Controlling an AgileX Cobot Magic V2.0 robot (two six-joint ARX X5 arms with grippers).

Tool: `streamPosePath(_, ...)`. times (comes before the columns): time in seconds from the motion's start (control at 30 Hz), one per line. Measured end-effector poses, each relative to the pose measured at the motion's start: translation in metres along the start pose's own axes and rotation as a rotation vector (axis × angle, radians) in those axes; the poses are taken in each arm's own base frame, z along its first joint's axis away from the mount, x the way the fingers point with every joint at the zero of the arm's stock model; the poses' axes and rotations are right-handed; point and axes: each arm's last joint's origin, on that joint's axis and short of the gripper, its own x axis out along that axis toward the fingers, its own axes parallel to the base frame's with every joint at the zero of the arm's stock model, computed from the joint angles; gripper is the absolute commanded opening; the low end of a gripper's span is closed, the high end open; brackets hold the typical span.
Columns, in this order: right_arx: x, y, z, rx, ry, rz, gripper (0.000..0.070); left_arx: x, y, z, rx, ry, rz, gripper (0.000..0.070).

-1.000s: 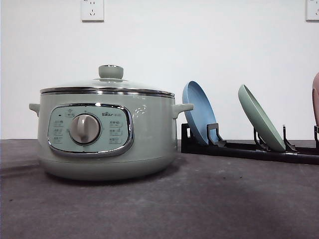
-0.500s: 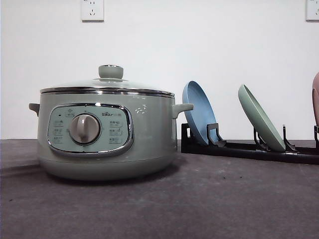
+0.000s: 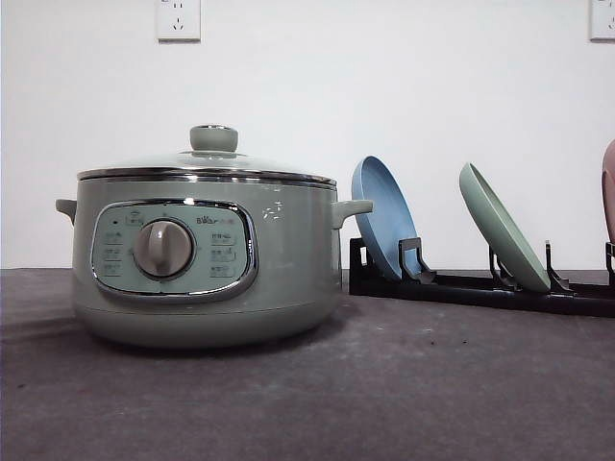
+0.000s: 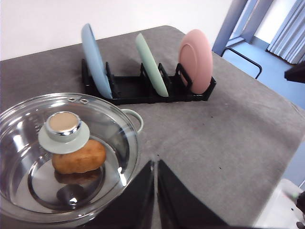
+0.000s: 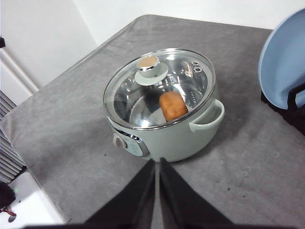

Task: Transfer potato from steamer to green plate

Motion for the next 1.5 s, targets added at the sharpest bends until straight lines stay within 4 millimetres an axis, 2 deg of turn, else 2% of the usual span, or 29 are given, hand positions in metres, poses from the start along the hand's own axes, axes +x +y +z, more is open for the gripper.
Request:
streamPosePath(0.07, 0.000, 0.000, 0.000, -0.004, -0.002, -0.005, 0.0006, 0.000, 0.000, 0.000, 0.004, 0.000, -0.001, 0.0006)
streamPosePath(0.17, 0.000, -0.001, 0.000, -0.006, -0.004, -0.034, 0.0011, 0.000, 0.000, 0.000, 0.019, 0.001, -0.001, 0.0061)
streamPosePath(0.23, 0.000, -0.001, 0.000, -0.007, -0.005, -0.051, 0.0068, 0.000, 0.000, 0.000, 0.025, 0.000, -0.001, 0.0126)
streamPosePath(0.27, 0.000, -0.001, 0.000, -0.007, -0.004, -0.053, 0.0126, 0.000, 0.000, 0.000, 0.026, 0.001, -0.001, 0.0167)
streamPosePath(0.33, 0.000, -0.001, 0.000, -0.008, -0.005, -0.056, 0.0282, 0.000, 0.000, 0.000, 0.026, 0.000, -0.001, 0.0297)
streamPosePath(0.4, 0.000, -0.001, 0.000, -0.008, -0.005, -0.055, 0.0436, 0.000, 0.000, 0.000, 0.026, 0.000, -0.001, 0.0469)
streamPosePath(0.5, 0.000, -0.001, 0.000, -0.007, -0.005, -0.055, 0.0578, 0.000, 0.000, 0.000, 0.027, 0.000, -0.001, 0.0699)
streamPosePath(0.6, 0.000, -0.001, 0.000, -0.001, -0.005, -0.056, 0.0618, 0.000, 0.000, 0.000, 0.029, 0.000, -0.001, 0.0700)
streamPosePath(1.17, 0.002, -0.003, 0.002, 0.126, -0.010, -0.064, 0.0617, 0.001, -0.002, -0.001, 0.037, 0.008, -0.017, 0.0700)
streamPosePath(1.3, 0.015, -0.014, 0.005, 0.236, -0.003, -0.141, 0.0618, 0.002, -0.005, -0.001, 0.043, 0.012, -0.034, 0.0700)
streamPosePath(1.5, 0.059, -0.044, 0.012, 0.365, 0.071, -0.187, 0.0617, 0.006, -0.006, -0.001, 0.045, 0.027, -0.053, 0.0700)
